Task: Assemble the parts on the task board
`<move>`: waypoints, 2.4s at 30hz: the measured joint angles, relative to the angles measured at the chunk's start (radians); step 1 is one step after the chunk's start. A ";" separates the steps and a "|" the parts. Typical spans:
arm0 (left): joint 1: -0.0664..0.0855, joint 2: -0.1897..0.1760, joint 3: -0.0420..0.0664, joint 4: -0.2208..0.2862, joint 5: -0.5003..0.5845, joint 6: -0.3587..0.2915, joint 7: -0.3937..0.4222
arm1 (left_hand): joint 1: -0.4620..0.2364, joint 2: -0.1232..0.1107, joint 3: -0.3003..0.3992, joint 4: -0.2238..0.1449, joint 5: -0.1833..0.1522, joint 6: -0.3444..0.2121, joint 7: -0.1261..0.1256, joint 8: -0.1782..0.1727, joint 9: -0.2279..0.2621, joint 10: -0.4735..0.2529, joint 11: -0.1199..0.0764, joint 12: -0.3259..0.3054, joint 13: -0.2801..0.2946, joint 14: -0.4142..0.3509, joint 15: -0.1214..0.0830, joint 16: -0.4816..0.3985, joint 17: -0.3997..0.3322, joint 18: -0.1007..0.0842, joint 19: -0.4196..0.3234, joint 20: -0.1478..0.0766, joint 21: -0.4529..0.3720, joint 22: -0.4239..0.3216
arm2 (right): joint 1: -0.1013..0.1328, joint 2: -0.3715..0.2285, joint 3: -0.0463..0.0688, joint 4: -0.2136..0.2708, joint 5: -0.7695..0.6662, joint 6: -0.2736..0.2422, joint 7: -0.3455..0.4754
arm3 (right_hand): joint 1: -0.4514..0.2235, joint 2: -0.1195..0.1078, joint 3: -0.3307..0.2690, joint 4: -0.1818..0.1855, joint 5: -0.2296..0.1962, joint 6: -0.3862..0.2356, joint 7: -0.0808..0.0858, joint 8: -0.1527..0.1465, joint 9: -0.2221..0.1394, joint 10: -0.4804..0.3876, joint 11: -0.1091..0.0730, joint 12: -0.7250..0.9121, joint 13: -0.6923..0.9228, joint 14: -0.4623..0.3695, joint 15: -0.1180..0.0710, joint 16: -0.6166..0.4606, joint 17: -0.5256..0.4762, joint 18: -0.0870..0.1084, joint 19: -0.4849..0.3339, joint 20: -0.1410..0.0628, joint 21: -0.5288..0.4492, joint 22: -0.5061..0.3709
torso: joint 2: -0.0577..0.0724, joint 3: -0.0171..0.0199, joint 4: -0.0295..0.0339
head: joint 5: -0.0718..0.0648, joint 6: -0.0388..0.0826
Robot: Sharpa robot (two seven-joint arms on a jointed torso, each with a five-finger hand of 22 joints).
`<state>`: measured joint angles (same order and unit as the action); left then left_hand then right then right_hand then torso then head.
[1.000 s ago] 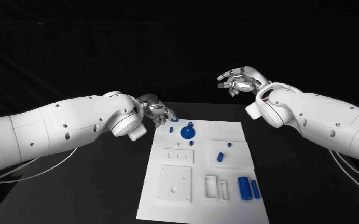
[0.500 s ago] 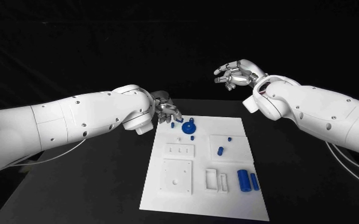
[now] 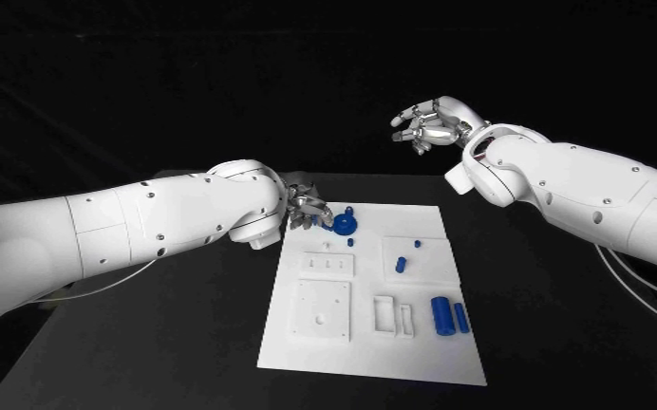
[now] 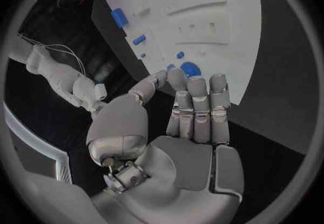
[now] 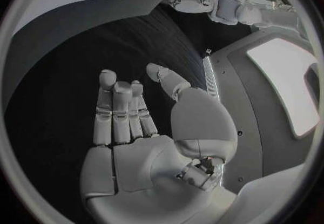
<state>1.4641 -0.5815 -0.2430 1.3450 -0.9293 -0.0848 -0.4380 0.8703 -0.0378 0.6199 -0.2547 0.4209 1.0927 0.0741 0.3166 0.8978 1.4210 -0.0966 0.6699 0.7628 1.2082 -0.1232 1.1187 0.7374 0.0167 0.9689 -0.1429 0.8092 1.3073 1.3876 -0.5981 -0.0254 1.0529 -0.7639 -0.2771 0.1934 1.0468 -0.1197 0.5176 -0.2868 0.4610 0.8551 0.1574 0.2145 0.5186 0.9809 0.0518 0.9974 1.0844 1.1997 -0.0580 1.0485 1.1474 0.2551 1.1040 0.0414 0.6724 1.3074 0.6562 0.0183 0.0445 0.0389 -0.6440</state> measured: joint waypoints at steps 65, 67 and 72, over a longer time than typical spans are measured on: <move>-0.130 0.044 0.002 -0.049 -0.152 0.023 0.016 | -0.023 0.001 0.014 0.025 -0.074 0.018 -0.011 0.014 0.045 0.016 -0.011 0.053 0.034 0.010 -0.006 0.038 0.006 0.006 0.007 -0.003 0.039 0.000 | -0.001 -0.022 -0.003 0.042 -0.040 0.015 -0.009 | 0.004 0.004 0.000 0.000 0.016 0.004 -0.002 0.005 0.002 0.000 0.000 0.000 -0.007 -0.002 0.004 -0.004 -0.005 -0.008 0.000 0.000 -0.004 0.000 | 0.004 0.0007 -0.0009 | -0.025 -0.060; -0.131 0.044 0.002 -0.049 -0.151 0.024 0.016 | -0.022 0.003 0.014 0.026 -0.074 0.019 -0.012 0.014 0.044 0.016 -0.011 0.053 0.034 0.010 -0.006 0.038 0.006 0.006 0.007 -0.003 0.039 0.000 | -0.001 -0.022 -0.003 0.042 -0.040 0.015 -0.009 | 0.004 0.004 0.000 0.000 0.016 0.004 -0.002 0.005 0.002 0.000 0.000 0.000 -0.007 -0.002 0.004 -0.004 -0.005 -0.008 0.000 0.000 -0.004 0.000 | 0.004 0.0007 -0.0008 | -0.026 -0.061; -0.131 0.044 0.003 -0.049 -0.150 0.025 0.016 | -0.020 0.004 0.013 0.026 -0.073 0.019 -0.012 0.013 0.044 0.016 -0.011 0.053 0.034 0.010 -0.006 0.038 0.006 0.006 0.007 -0.003 0.041 0.000 | -0.001 -0.022 -0.003 0.041 -0.041 0.016 -0.009 | 0.004 0.004 0.000 0.000 0.016 0.003 -0.003 0.005 0.002 0.000 0.000 0.000 -0.007 -0.005 0.001 -0.003 -0.005 -0.009 0.000 0.000 -0.004 0.000 | 0.004 0.0009 -0.0005 | -0.026 -0.063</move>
<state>1.3333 -0.5377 -0.2404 1.2965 -1.0798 -0.0597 -0.4219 0.8499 -0.0339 0.6332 -0.2290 0.3476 1.1116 0.0622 0.3301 0.9422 1.4372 -0.1075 0.7233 0.7971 1.2179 -0.1291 1.1571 0.7431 0.0231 0.9759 -0.1463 0.8498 1.3073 1.3868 -0.6199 -0.0284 1.0943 -0.8046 -0.2610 0.1841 1.0506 -0.1158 0.5176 -0.2868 0.4773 0.8583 0.1546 0.2198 0.5204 0.9812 0.0519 0.9975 1.0773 1.1947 -0.0571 1.0450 1.1422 0.2464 1.1041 0.0415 0.6686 1.3076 0.6604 0.0192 0.0440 0.0128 -0.7065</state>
